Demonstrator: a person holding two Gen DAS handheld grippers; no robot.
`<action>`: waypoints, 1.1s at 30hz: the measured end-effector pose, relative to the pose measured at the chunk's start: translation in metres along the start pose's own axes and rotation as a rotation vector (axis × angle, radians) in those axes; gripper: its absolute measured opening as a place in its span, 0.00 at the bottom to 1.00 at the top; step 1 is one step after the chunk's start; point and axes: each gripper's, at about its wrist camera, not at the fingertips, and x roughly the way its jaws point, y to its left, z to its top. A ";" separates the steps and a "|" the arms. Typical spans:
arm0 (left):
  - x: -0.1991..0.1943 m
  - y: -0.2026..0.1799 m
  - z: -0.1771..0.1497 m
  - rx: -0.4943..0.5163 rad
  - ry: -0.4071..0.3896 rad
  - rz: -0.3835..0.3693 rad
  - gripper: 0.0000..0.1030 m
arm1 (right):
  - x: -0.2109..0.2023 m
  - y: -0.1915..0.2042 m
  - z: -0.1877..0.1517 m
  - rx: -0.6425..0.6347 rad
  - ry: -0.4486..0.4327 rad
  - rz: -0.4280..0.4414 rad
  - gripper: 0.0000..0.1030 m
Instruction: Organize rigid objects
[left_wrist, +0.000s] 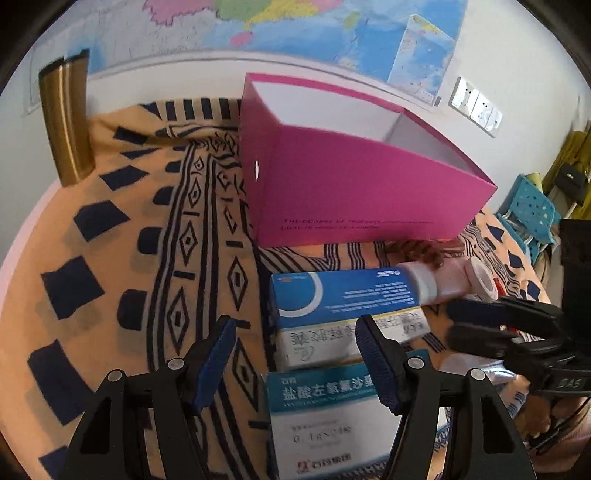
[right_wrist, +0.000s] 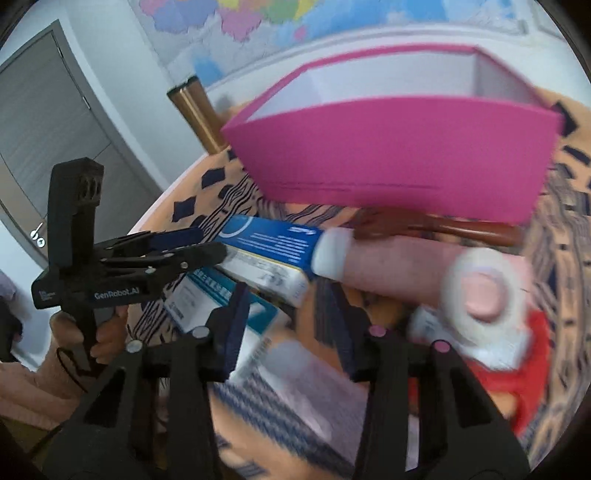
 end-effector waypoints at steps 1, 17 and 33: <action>0.002 0.002 -0.001 -0.002 0.011 -0.012 0.66 | 0.008 0.000 0.002 0.003 0.013 -0.002 0.44; -0.008 0.008 0.003 -0.022 0.015 -0.137 0.51 | 0.038 0.010 0.016 0.018 0.029 0.024 0.45; -0.064 -0.041 0.077 0.114 -0.173 -0.148 0.51 | -0.044 0.024 0.060 -0.081 -0.164 -0.011 0.45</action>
